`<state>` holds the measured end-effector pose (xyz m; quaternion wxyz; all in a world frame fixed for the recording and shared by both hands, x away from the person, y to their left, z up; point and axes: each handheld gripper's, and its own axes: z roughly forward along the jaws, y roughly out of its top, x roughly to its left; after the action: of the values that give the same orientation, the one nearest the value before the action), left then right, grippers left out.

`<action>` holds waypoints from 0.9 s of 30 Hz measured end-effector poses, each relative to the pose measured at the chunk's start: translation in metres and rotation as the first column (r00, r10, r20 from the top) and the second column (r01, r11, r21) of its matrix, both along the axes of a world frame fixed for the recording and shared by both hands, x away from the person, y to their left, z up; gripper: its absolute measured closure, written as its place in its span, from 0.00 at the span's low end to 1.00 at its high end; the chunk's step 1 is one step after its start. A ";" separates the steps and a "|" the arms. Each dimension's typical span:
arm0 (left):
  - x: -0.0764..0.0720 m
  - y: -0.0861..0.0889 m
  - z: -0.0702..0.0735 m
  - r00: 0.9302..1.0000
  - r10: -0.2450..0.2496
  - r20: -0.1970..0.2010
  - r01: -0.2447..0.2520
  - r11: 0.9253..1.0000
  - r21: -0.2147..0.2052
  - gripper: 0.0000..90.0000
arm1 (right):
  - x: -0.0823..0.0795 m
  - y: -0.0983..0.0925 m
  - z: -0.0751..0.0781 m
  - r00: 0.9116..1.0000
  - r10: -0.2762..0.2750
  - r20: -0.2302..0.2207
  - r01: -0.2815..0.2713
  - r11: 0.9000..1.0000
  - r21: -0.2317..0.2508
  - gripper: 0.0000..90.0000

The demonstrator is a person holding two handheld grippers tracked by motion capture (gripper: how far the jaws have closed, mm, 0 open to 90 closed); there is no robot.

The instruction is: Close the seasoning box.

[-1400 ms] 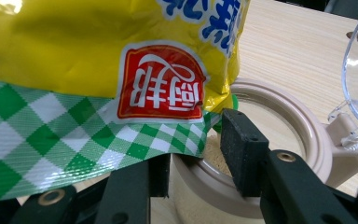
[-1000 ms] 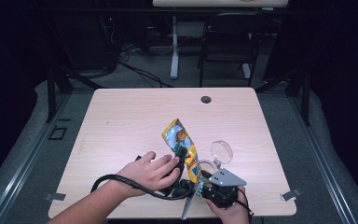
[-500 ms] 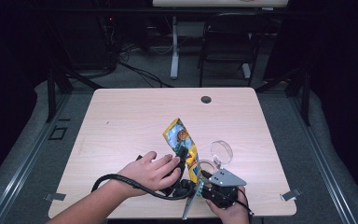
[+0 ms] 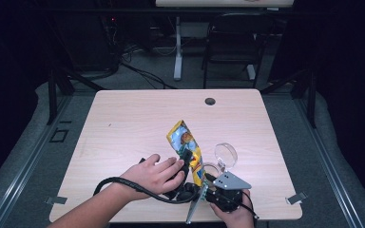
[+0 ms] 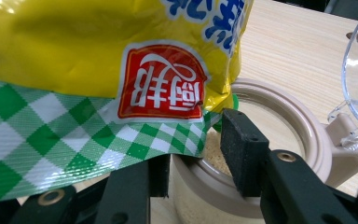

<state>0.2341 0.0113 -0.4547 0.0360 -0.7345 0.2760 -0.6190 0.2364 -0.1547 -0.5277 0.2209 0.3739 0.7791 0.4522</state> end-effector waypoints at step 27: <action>-0.001 -0.002 0.002 1.000 -0.006 -0.001 0.006 1.000 -0.003 0.95 | 0.000 0.000 0.000 1.000 -0.001 0.002 0.001 1.000 -0.001 0.71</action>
<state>0.2335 0.0090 -0.4529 0.0327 -0.7341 0.2772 -0.6190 0.2365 -0.1547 -0.5277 0.2219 0.3736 0.7790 0.4522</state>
